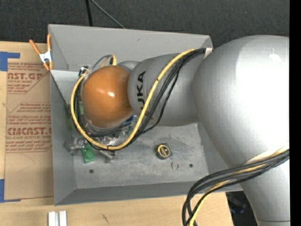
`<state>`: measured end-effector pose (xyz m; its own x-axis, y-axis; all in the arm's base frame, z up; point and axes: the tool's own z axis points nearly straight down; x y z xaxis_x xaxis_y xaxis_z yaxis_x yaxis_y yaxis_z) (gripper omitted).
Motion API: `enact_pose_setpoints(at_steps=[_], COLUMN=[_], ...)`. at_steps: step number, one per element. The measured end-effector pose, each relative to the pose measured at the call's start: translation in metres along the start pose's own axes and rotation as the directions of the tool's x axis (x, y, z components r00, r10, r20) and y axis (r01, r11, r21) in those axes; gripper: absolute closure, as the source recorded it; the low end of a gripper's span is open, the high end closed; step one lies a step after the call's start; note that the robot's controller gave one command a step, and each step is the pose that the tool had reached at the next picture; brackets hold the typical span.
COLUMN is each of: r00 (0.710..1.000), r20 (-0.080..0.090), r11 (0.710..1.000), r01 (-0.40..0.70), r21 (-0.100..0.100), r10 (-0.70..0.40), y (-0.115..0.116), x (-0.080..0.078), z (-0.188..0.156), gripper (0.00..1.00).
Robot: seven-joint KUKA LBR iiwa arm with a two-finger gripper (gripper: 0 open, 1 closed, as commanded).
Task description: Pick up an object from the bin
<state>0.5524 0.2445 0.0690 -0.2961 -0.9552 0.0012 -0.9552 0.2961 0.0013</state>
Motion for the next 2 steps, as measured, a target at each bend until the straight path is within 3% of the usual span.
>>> enact_pose_setpoints(at_steps=[1,2], r00=[1.000,1.000], r20=[0.002,0.003], r11=[1.000,1.000], r01=[-0.003,-0.002], r21=[0.000,-0.001], r10=[0.003,0.002], y=[-0.0002,0.0004], x=[-0.0002,-0.0013], z=[-0.0001,-0.0007], gripper=[0.00,1.00])
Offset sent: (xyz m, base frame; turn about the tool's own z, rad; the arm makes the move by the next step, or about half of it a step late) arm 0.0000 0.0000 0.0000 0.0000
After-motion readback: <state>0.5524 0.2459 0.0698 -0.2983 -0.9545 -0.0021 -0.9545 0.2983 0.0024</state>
